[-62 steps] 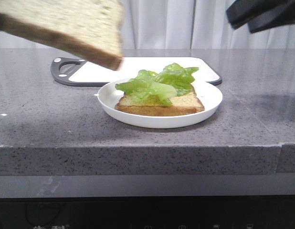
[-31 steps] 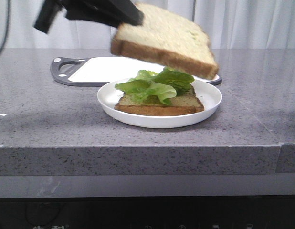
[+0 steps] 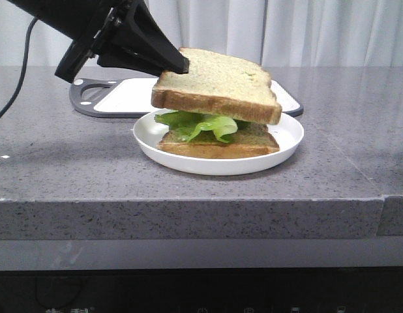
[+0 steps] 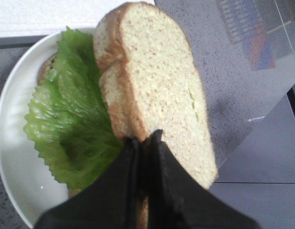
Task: Left arm grabs bread, right arm adds lettuce
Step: 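Lower the held bread slice onto the lettuce with the left gripper, then open the left gripper and raise it away from the sandwich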
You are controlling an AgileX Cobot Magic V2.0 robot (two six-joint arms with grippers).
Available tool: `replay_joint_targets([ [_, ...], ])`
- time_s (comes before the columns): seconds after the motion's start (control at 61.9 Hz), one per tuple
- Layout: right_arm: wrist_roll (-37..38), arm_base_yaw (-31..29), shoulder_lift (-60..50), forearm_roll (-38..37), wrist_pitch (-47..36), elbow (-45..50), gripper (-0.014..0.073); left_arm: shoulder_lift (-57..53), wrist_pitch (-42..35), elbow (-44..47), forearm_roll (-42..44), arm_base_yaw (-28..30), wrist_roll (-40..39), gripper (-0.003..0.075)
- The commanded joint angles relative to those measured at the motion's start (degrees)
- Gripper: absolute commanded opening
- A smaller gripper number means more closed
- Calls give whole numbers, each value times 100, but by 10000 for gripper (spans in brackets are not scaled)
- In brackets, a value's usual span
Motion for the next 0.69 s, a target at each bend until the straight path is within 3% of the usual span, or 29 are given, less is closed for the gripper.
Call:
replay_joint_targets([
  [0.0,-29,-41,-107,226,-88,-189,398,-218,39,-194,-313,21,28,-20],
  [0.129,-29,-41,-107,226,-88,-189,398,-218,22,-194,-189,21,28,-15],
  [0.194,-29,-41,-107,223,-91,-184,398,-218,22,-194,-112,21,28,25],
  [0.339,9,-41,-107,158,-90,-157,398,-218,22,-194,-83,21,28,256],
  [0.436,200,-41,-107,-79,-90,-157,398,-232,34,-220,95,27,28,362],
  [0.533,775,-41,-127,-743,-95,-201,398,-342,129,-303,441,35,-40,389],
  [0.679,2234,-41,-127,-2229,206,-484,398,-765,140,-424,1250,40,-401,389],
])
